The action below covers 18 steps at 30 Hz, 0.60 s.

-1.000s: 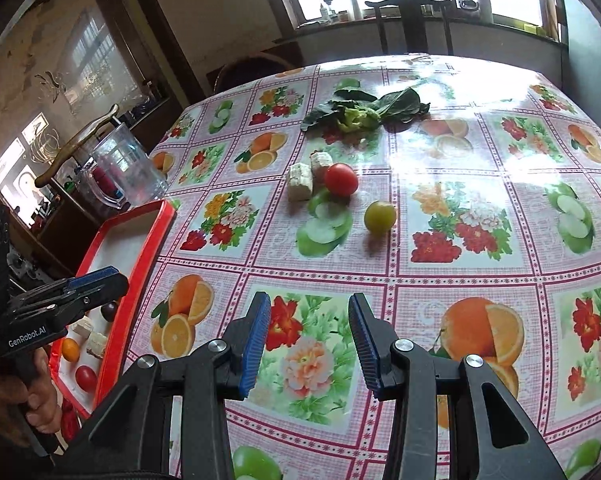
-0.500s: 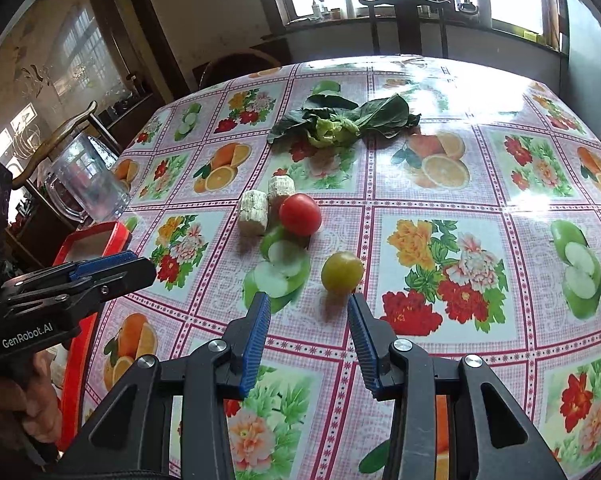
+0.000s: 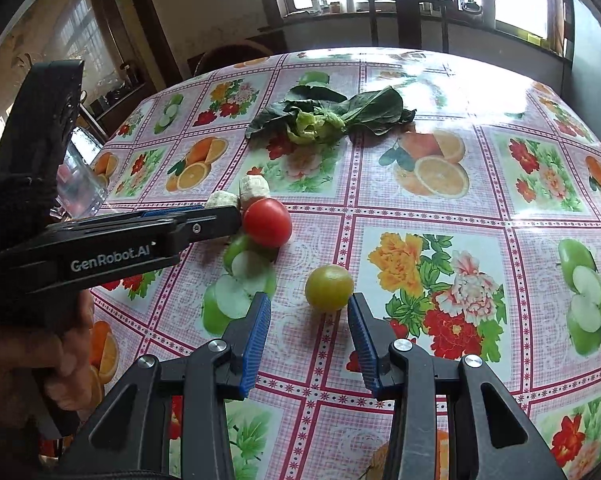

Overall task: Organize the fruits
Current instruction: 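Grasp a beige cylinder with the left tool while the right grasps a yellow-green tomato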

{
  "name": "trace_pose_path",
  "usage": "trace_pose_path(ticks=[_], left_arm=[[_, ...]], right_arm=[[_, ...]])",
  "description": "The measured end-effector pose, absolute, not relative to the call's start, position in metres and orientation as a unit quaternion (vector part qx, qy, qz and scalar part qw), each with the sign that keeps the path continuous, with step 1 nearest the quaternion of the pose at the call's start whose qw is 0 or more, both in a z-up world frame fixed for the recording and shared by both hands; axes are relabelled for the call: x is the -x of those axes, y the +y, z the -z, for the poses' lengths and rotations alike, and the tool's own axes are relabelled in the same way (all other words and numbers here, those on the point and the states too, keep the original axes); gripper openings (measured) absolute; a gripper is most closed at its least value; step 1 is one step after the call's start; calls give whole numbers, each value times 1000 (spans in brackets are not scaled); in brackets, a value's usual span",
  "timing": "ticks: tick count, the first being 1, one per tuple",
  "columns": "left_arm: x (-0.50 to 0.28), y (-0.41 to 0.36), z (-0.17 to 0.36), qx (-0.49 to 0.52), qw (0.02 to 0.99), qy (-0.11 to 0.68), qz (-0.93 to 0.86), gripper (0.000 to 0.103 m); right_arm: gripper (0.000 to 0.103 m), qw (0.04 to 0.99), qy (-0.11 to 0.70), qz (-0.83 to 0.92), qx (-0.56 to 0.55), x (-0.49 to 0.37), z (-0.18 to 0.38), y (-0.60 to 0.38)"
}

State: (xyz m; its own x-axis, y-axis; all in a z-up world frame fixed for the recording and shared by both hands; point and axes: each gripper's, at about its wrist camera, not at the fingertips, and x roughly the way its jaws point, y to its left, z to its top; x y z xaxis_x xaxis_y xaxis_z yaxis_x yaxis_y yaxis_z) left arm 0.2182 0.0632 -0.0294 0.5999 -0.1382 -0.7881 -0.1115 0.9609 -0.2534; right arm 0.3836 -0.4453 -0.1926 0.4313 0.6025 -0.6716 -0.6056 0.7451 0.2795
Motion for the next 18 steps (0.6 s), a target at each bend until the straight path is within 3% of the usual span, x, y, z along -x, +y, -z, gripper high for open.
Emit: trace_pose_path(ticks=[5,9,14,18], left_arm=[[-230,69,35,141,884,445,2,35],[-228,71,34,135,884,448,2,29],[-204,70,33,118,879,463,1,28],[-172,75,31,128,874,469,2,28]], right_arm=[[35,847,397,-354,0,-392,196,-446],[10,838,404,-366,-11,-394,196,-445],[5,835,396,-381,-2,-378,192,-443],[7,844,383,-375,4,-368,185,-445]])
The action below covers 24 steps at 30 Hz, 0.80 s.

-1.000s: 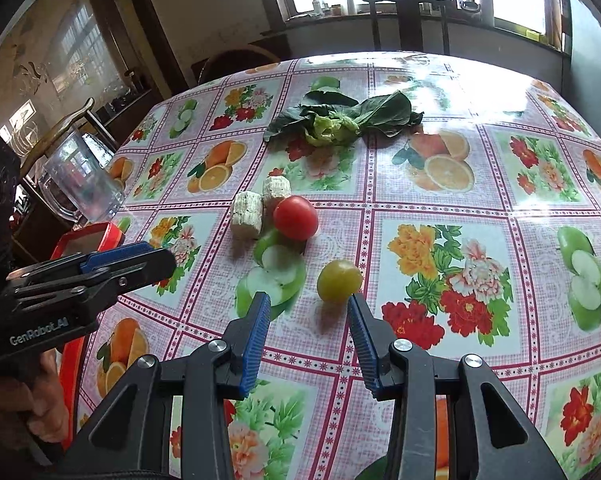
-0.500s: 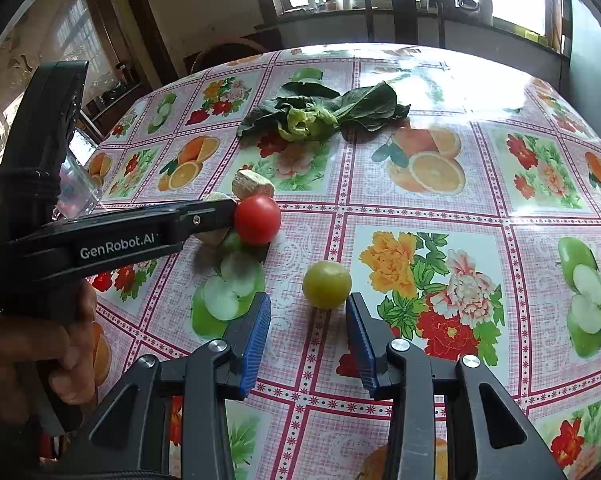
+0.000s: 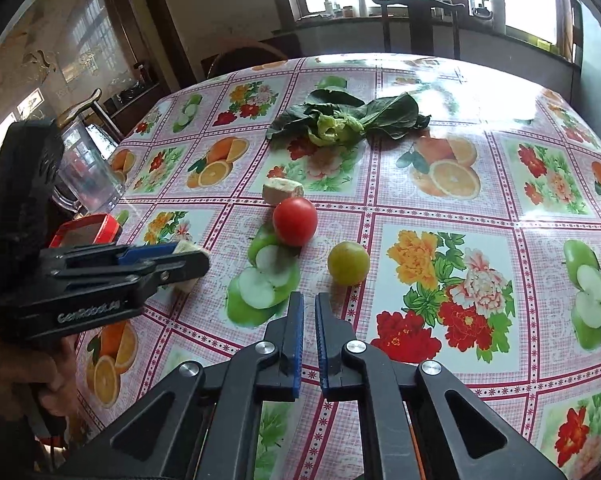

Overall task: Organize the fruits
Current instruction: 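Grasp a beige cylinder with the left tool while the right grasps a yellow-green tomato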

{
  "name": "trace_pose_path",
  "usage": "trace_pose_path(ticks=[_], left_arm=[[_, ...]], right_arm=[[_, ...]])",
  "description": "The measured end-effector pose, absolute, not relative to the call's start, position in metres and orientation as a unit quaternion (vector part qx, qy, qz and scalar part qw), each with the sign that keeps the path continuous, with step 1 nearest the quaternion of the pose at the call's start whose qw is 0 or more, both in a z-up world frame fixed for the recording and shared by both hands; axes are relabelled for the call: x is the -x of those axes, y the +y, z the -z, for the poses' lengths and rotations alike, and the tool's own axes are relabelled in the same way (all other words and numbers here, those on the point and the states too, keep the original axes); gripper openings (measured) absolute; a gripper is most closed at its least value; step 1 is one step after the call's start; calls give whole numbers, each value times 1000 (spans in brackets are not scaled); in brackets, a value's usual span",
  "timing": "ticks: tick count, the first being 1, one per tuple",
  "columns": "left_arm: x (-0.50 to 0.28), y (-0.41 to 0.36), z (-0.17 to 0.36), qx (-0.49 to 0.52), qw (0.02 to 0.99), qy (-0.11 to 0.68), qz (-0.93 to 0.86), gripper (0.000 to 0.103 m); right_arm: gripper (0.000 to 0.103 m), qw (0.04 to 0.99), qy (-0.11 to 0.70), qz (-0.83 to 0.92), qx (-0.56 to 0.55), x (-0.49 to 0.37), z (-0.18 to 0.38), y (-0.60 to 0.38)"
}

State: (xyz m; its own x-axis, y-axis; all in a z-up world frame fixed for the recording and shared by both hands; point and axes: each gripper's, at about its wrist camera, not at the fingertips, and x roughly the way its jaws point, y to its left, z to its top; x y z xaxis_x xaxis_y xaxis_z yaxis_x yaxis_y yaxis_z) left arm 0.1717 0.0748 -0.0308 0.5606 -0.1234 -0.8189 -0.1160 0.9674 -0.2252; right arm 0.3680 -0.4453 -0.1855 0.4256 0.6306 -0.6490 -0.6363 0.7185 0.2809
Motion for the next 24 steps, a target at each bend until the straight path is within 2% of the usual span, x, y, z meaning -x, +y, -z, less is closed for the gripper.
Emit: trace_pose_path(ticks=[1,3,8,11,13,15,19,20,22,23,24], left_arm=[[-162,77,29,135,875,465,3,28],[-143,80,27,149,876,459,5,28],[-106,85,20,181,880,439,8,28],[-93,83,17,186,881,434,11,28],[-86,81,15,185,883,431,11,28],[-78,81,12,185,885,428,10,28],[-65,85,7,185,888,420,3,28],[-63,85,6,186,889,419,3,28],[-57,86,5,189,889,416,4,28],[-55,85,4,190,890,414,6,28],[-52,84,2,191,891,413,7,28]], right_arm=[[11,847,382,-370,5,-368,185,-446],[24,853,381,-357,-3,-371,184,-448],[29,859,382,-340,-3,-384,187,-443],[29,860,381,-339,-2,-390,189,-436],[24,864,380,-330,0,-393,189,-436],[6,861,379,-339,-14,-393,185,-440],[4,864,363,-349,-3,-376,173,-440],[6,866,359,-348,2,-372,171,-439],[21,870,356,-340,16,-371,170,-435],[33,872,356,-336,19,-372,170,-433],[32,872,357,-335,21,-374,172,-431]])
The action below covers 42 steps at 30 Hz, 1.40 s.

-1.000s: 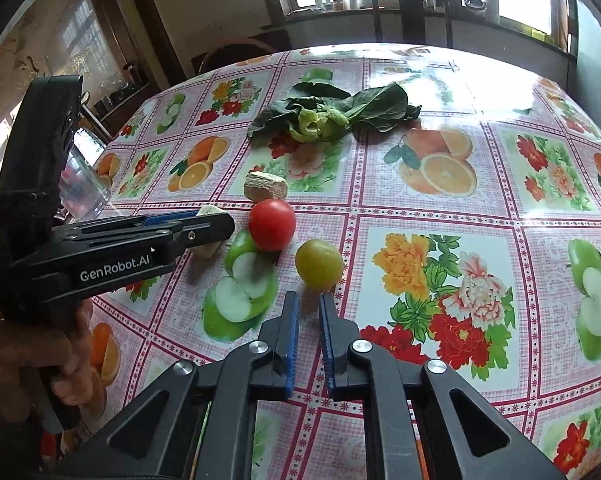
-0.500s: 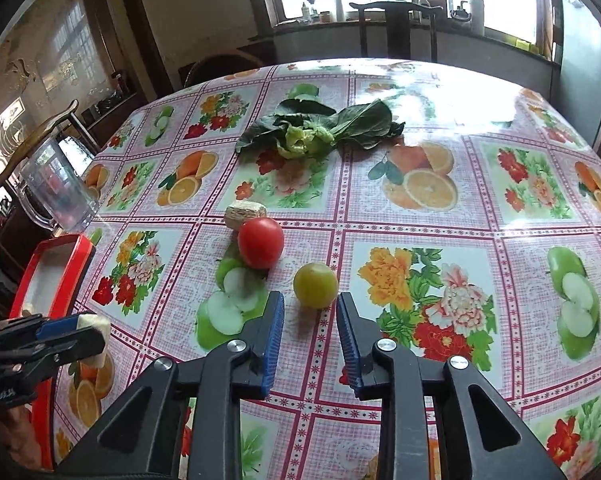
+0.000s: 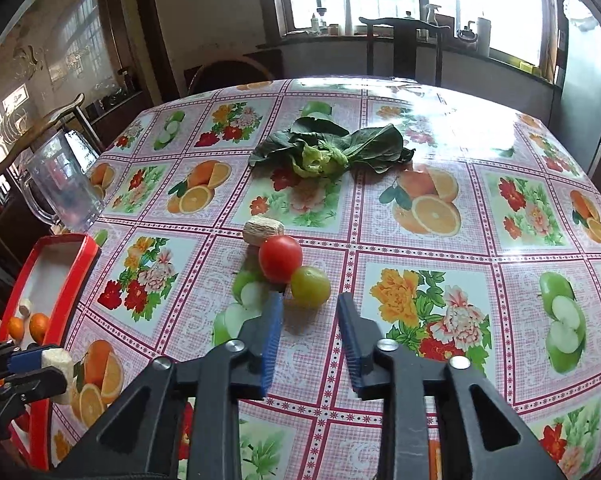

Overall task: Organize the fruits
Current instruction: 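Grasp a beige cylinder with the left tool while the right grasps a yellow-green tomato, then carry the beige cylinder and yellow-green tomato over the red-rimmed tray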

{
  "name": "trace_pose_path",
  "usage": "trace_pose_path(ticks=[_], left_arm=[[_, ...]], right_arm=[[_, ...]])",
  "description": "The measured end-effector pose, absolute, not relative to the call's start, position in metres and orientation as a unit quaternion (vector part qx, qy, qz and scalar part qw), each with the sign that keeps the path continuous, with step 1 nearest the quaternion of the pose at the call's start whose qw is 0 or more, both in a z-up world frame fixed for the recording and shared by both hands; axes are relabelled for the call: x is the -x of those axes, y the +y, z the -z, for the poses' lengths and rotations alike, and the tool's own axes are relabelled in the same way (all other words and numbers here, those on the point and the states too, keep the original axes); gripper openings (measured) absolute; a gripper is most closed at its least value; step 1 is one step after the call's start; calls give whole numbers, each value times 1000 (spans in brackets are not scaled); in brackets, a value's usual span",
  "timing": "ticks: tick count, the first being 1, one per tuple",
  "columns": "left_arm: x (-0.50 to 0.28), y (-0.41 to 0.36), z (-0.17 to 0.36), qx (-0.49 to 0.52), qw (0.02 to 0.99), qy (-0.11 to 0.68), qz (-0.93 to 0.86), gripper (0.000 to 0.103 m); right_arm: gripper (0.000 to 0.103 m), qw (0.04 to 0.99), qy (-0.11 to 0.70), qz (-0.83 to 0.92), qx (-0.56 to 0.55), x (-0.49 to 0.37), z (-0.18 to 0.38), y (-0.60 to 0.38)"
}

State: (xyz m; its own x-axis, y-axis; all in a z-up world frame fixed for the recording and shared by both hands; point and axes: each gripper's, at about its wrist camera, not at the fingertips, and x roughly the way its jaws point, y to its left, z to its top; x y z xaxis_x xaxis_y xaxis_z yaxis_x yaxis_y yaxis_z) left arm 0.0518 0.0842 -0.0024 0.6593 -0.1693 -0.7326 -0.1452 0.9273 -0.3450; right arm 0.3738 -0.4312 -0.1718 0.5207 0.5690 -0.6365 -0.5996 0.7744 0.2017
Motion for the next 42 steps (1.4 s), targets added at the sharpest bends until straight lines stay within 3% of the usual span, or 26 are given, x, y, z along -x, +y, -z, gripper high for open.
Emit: trace_pose_path(ticks=[9,42], left_arm=[[-27,84,-14,185,898,399,1,28],[68,155,-24,206,909,353,-82,27]], right_arm=[[22,862,379,-337,2,-394,188,-421],[22,799,328,-503,30,-207,125,-365]])
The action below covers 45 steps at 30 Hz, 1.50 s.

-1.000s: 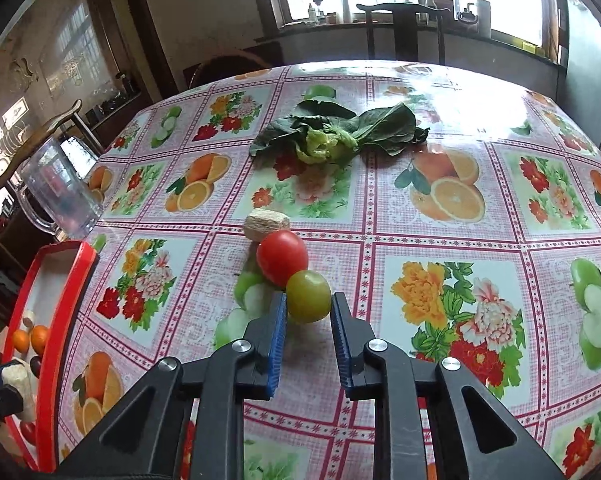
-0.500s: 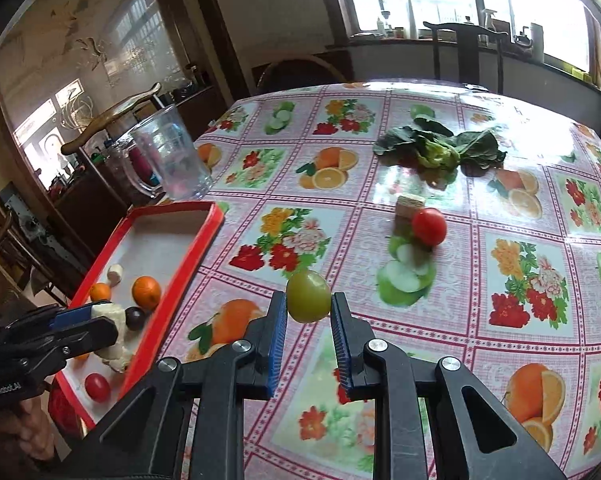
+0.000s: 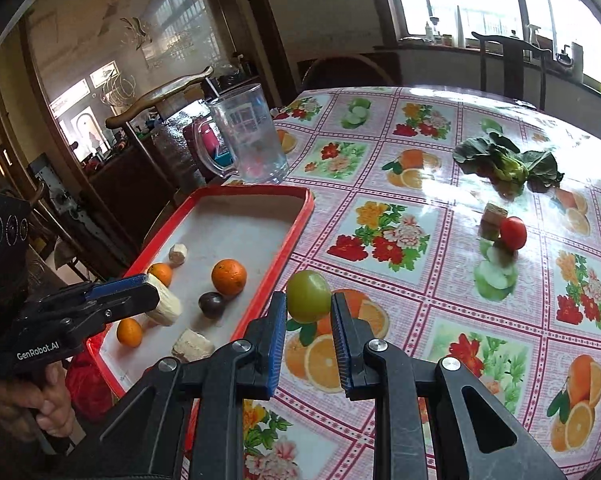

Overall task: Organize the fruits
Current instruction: 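Carry the beige cylinder and yellow-green tomato over the red-rimmed tray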

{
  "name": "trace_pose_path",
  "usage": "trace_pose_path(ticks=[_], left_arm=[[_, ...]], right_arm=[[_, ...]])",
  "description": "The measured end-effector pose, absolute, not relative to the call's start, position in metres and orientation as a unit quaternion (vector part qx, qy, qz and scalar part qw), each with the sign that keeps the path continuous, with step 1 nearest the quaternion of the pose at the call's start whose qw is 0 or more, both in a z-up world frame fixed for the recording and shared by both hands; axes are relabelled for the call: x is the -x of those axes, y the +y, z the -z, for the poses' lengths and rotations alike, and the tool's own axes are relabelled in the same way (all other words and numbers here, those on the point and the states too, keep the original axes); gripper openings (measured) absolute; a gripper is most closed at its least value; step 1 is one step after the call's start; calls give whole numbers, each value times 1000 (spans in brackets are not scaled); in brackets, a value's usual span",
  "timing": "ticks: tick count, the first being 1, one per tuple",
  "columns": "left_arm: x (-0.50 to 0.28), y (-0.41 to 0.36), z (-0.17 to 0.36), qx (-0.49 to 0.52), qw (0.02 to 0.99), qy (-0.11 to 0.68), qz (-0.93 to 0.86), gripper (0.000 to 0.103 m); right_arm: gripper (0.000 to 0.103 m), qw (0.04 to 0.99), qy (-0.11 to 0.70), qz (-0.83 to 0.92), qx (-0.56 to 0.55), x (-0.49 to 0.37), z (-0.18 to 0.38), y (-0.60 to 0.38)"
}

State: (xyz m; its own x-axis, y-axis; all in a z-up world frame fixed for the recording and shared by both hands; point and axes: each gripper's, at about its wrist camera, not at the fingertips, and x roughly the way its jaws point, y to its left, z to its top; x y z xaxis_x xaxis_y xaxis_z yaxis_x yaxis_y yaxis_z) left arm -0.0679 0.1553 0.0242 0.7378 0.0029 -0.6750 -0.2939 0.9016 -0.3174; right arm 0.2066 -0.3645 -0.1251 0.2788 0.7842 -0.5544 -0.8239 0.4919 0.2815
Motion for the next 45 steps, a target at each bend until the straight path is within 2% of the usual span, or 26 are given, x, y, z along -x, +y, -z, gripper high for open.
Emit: trace_pose_path(ticks=[6,9,20,36,38,39,45], left_arm=[[81,176,-23,214,909,344,-100,27],[82,184,-20,216,908,344,-101,21],[80,194,-7,218,903,355,-103,21],[38,192,15,136,890,417,-129,21],[43,196,16,142,886,421,-133,26],[45,197,16,142,886,420,-136,37],[39,206,35,155,871,445,-138,38]], right_arm=[[22,793,323,-515,41,-197,120,-349],[22,790,322,-519,46,-193,120,-341],[22,783,322,-529,50,-187,121,-325],[22,775,331,-537,41,-193,127,-314],[22,774,331,-539,38,-195,126,-314],[22,773,330,-540,37,-195,126,-313],[22,769,330,-546,32,-197,125,-308]])
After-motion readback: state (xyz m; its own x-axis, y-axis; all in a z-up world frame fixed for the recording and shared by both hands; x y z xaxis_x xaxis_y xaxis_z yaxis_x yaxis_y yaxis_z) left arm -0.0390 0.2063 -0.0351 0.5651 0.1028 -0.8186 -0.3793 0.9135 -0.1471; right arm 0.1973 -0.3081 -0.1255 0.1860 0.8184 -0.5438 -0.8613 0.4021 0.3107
